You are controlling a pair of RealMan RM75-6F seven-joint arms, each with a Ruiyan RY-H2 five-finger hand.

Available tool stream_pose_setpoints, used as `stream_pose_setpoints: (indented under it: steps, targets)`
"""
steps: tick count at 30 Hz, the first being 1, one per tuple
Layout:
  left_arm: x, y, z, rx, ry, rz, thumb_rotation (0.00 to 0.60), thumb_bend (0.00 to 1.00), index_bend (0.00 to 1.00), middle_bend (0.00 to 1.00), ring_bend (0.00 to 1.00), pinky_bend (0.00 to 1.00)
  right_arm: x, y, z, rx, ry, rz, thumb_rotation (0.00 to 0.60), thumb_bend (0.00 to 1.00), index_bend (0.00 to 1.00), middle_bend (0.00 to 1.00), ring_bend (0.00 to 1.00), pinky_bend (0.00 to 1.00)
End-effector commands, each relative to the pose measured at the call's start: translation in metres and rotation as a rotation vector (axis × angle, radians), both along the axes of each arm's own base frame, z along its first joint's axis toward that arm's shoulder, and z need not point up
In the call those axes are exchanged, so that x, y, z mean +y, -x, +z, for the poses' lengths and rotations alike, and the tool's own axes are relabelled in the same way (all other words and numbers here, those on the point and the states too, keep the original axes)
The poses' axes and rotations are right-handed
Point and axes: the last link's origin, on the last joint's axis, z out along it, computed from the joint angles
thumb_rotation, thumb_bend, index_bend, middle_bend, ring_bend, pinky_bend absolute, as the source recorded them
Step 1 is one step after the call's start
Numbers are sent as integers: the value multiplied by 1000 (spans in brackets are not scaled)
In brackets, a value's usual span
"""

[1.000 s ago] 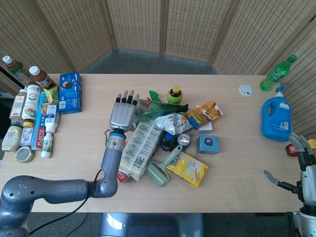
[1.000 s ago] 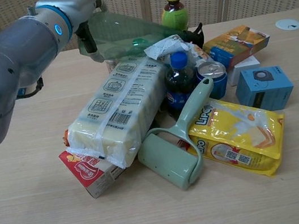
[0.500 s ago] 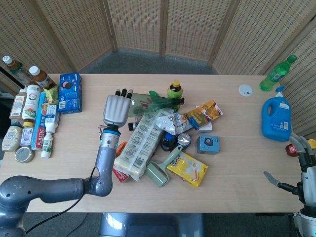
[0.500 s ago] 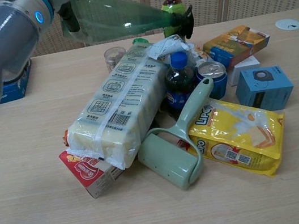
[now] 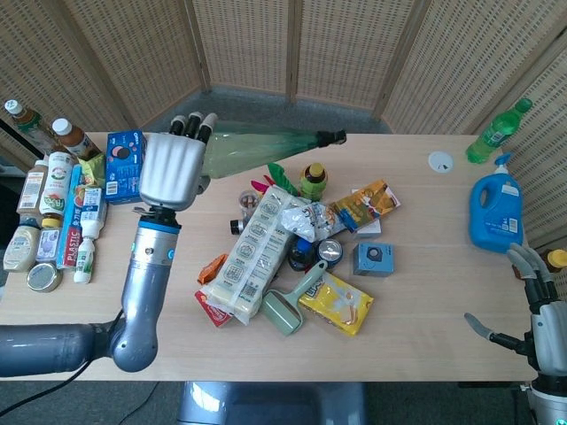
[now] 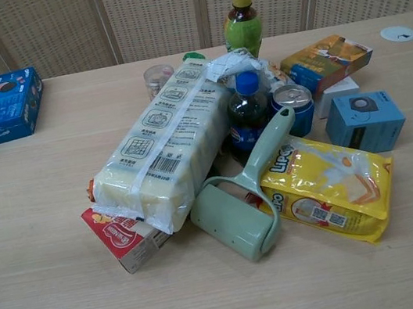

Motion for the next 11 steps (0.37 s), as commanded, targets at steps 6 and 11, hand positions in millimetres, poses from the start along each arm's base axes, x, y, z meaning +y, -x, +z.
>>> stream_pose_setpoints:
  steps: [6,11]
  targets:
    - [-17,-12,64,-14,-102,-39,600,69,737,683,732,815,0,-1,-1,2,-2,0,600,0,79,30,0,0]
    - [-21,-12,76,-18,-107,-34,600,69,735,681,732,815,0,-2,-1,2,-4,4,600,0,82,30,0,0]
